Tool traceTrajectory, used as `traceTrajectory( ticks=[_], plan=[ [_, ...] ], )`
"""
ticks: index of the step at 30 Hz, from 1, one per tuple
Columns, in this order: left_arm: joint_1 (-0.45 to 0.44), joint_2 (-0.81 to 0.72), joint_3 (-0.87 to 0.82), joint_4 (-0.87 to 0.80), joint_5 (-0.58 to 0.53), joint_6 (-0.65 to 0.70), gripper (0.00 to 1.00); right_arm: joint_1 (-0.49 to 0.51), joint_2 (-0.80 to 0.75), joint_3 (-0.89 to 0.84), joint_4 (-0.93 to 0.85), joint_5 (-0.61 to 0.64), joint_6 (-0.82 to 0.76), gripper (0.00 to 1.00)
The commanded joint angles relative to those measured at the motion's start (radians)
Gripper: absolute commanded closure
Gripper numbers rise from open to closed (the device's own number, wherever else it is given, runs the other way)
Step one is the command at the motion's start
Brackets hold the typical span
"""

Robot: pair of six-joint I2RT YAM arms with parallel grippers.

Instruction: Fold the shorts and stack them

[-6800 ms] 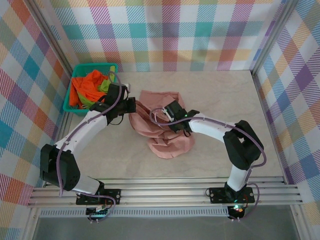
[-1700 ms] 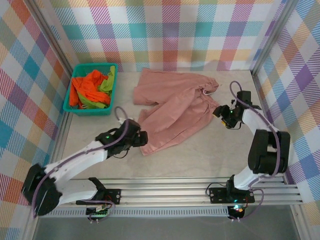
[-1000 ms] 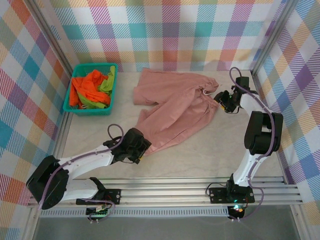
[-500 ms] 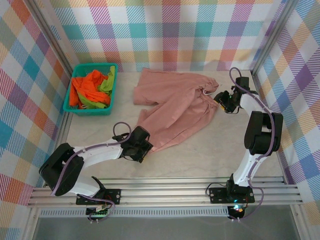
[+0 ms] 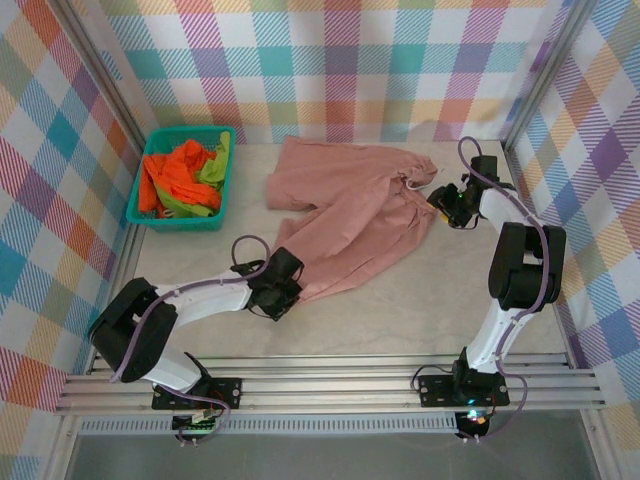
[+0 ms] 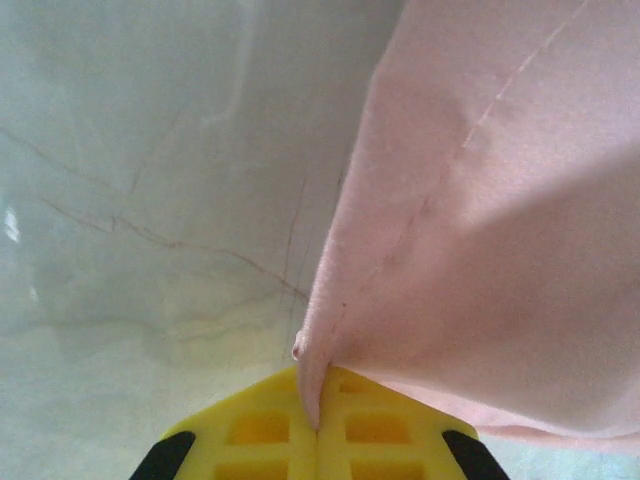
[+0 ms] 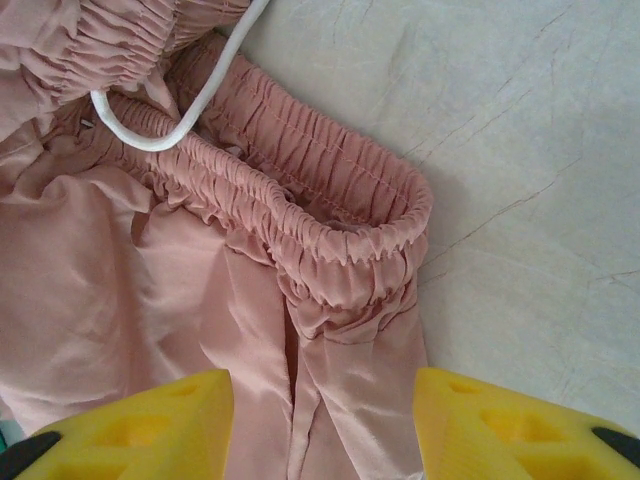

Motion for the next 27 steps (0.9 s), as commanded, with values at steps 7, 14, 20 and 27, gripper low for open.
traceTrajectory(
  ticks=[7, 14, 20, 27],
  plan=[
    [0.099, -0.257, 0.086, -0.299, -0.179, 0.276, 1.00, 0.030, -0.033, 0.018, -0.046, -0.013, -0.038, 0.50],
    [0.114, -0.223, 0.054, -0.301, -0.164, 0.331, 1.00, 0.116, 0.023, 0.111, -0.141, 0.079, -0.208, 0.47],
    [0.159, -0.233, 0.036, -0.289, -0.144, 0.373, 1.00, 0.127, 0.140, 0.313, -0.291, 0.082, -0.488, 0.44],
    [0.180, -0.204, 0.025, -0.250, -0.103, 0.373, 1.00, 0.141, 0.287, 0.465, -0.434, 0.094, -0.644, 0.45]
  ],
)
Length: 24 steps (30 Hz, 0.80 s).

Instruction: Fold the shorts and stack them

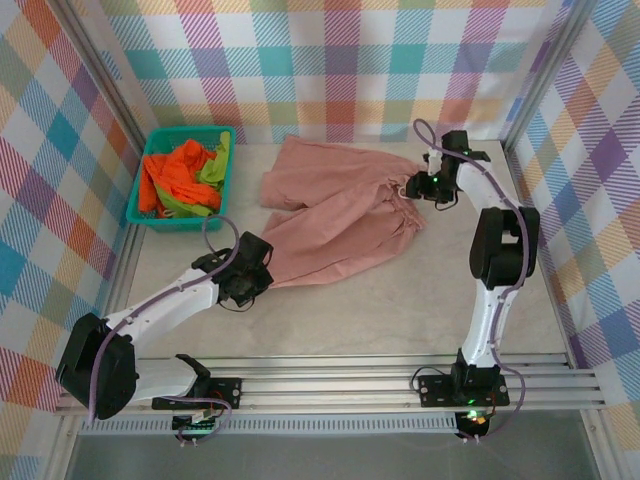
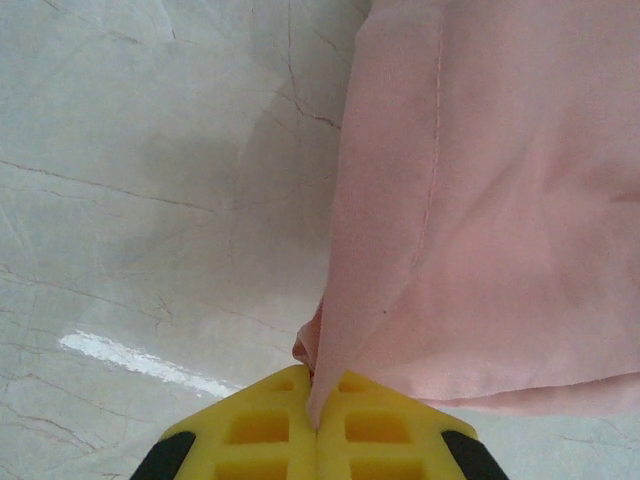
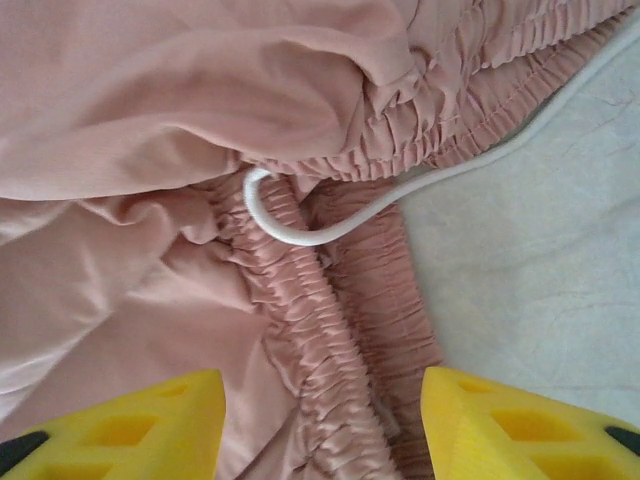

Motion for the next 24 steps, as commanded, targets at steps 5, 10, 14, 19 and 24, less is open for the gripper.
traceTrajectory(
  ticks=[5, 10, 14, 19, 24],
  plan=[
    [0.016, 0.028, -0.019, 0.009, 0.015, 0.023, 1.00, 0.016, 0.082, 0.041, -0.151, -0.018, -0.177, 0.45],
    [0.016, 0.034, -0.024, 0.015, 0.018, 0.023, 1.00, 0.026, 0.117, 0.066, -0.175, -0.007, -0.182, 0.50],
    [0.016, 0.034, -0.029, 0.020, 0.018, 0.021, 1.00, 0.042, 0.120, 0.061, -0.175, -0.029, -0.187, 0.53],
    [0.018, 0.037, -0.034, 0.023, 0.012, 0.023, 1.00, 0.056, 0.135, 0.059, -0.178, -0.017, -0.197, 0.60],
    [0.028, 0.031, -0.025, 0.024, 0.010, 0.029, 1.00, 0.056, 0.122, 0.051, -0.176, -0.020, -0.185, 0.93]
  ],
)
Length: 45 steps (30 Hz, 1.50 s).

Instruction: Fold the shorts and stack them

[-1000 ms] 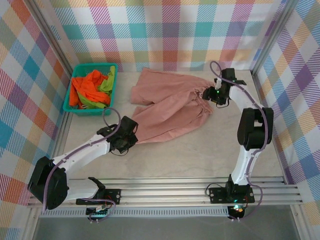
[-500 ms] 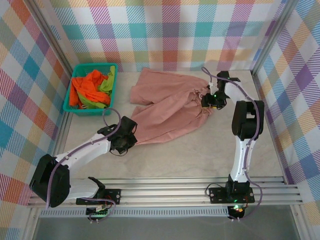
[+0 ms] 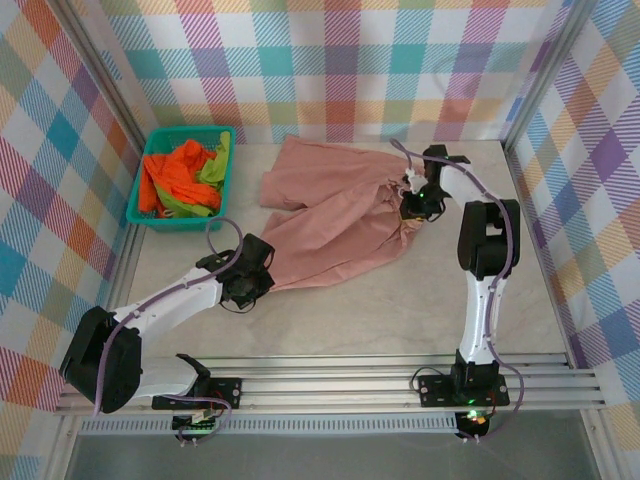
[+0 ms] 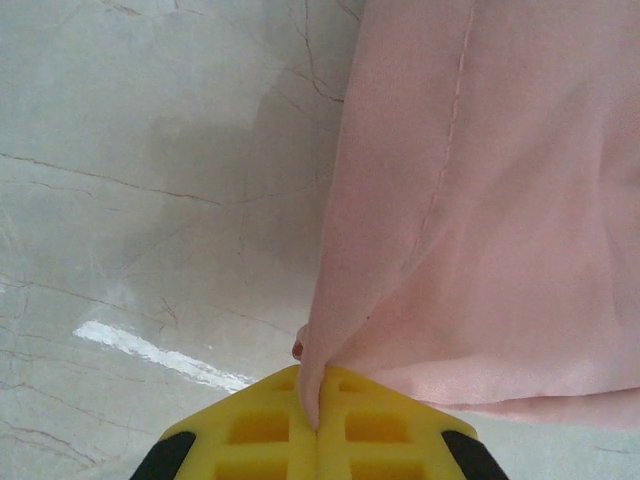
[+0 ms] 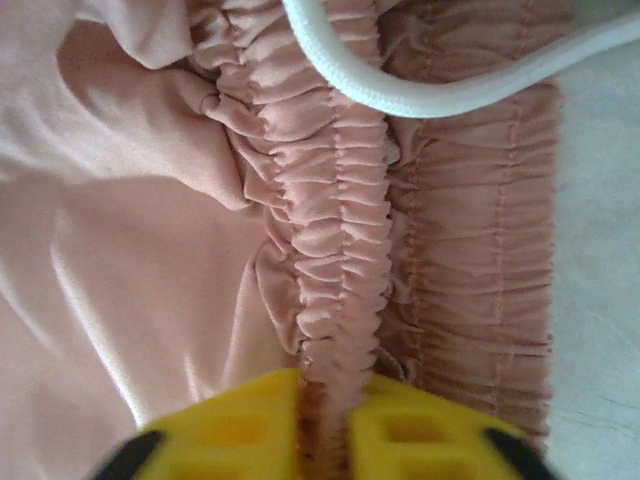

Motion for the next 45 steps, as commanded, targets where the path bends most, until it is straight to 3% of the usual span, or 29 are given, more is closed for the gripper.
traceTrajectory(
  ticks=[1, 9, 15, 22, 26, 31, 35, 39, 43, 45],
  plan=[
    [0.026, -0.005, 0.006, -0.007, 0.001, 0.028, 1.00, 0.004, -0.014, 0.006, -0.018, -0.027, 0.007, 0.97],
    [0.188, -0.084, 0.307, -0.153, 0.017, 0.200, 1.00, -0.012, -0.355, -0.037, 0.065, -0.036, 0.148, 1.00],
    [0.335, -0.017, 0.753, -0.294, 0.069, 0.359, 1.00, -0.047, -0.633, -0.021, 0.202, -0.091, 0.285, 1.00],
    [0.451, 0.152, 1.351, -0.456, 0.099, 0.472, 1.00, -0.053, -0.806, 0.031, 0.316, -0.135, 0.371, 1.00],
    [0.462, 0.183, 1.467, -0.434, 0.158, 0.508, 1.00, -0.052, -0.836, 0.041, 0.303, -0.135, 0.386, 1.00],
    [0.462, 0.215, 1.367, -0.339, 0.215, 0.467, 1.00, -0.052, -0.771, 0.006, 0.330, -0.182, 0.447, 1.00],
    [0.462, 0.346, 1.376, -0.261, 0.242, 0.425, 1.00, -0.038, -0.629, 0.049, 0.405, -0.244, 0.536, 1.00],
    [0.462, 0.570, 1.621, -0.267, 0.239, 0.413, 1.00, 0.002, -0.429, 0.279, 0.375, -0.232, 0.525, 1.00],
    [0.475, 0.836, 2.074, -0.326, 0.223, 0.389, 1.00, 0.016, -0.198, 0.667, 0.300, -0.266, 0.556, 1.00],
    [0.504, 0.879, 2.148, -0.256, 0.254, 0.330, 1.00, 0.013, -0.105, 0.878, 0.286, -0.274, 0.577, 1.00]
  ],
)
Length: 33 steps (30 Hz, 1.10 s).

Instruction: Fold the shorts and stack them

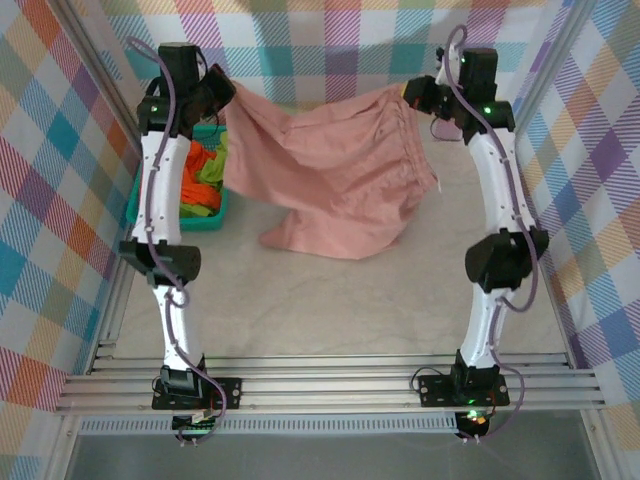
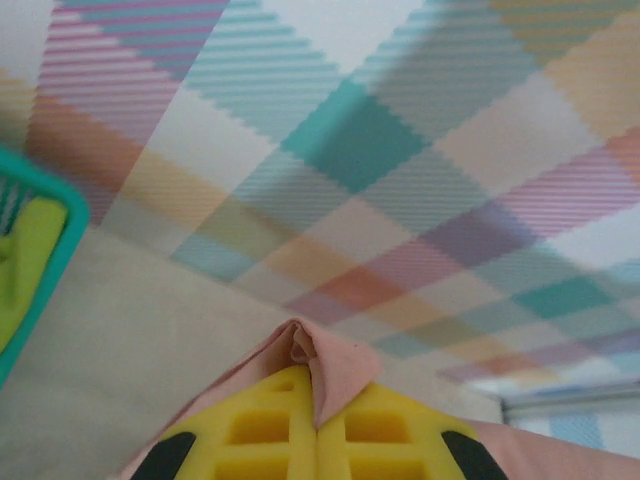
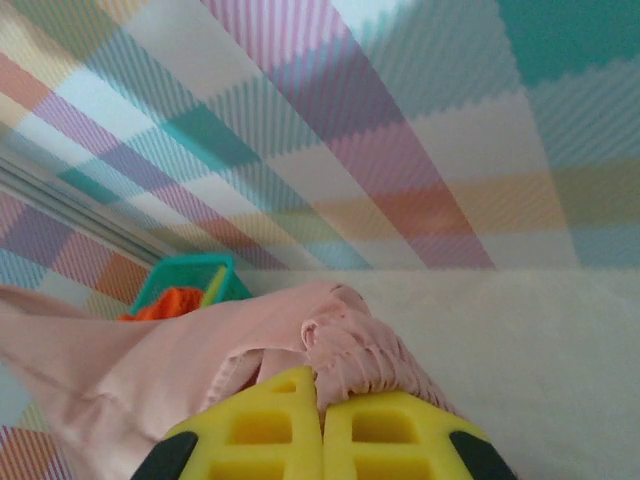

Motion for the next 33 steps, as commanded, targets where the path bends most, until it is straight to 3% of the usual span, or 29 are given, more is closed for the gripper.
traceTrajectory(
  ticks=[1, 6, 11, 14, 20, 25, 33],
  plan=[
    [0.065, -0.019, 0.131, 0.117, 0.040, -0.109, 1.00, -0.001, 0.051, 0.306, 0.041, -0.055, 0.060, 1.00],
    [0.114, -0.110, 0.129, 0.271, 0.053, -0.143, 1.00, -0.053, 0.021, 0.268, 0.335, -0.113, 0.203, 1.00],
    [0.115, -0.276, 0.030, 0.303, 0.080, -0.064, 1.00, -0.094, -0.026, 0.238, 0.351, -0.149, 0.152, 1.00],
    [0.101, -0.406, -0.182, 0.332, 0.127, -0.018, 1.00, -0.104, -0.087, 0.115, 0.344, -0.177, 0.102, 1.00],
    [-0.025, -0.739, -0.825, 0.468, 0.075, 0.167, 1.00, -0.104, -0.299, -0.376, 0.452, -0.224, -0.055, 1.00],
    [-0.050, -1.022, -1.326, 0.555, 0.009, 0.149, 1.00, -0.104, -0.523, -0.818, 0.532, -0.198, -0.165, 1.00],
    [-0.133, -1.333, -1.743, 0.526, -0.029, 0.067, 1.00, -0.104, -0.886, -1.367, 0.453, -0.105, -0.227, 1.00]
  ],
)
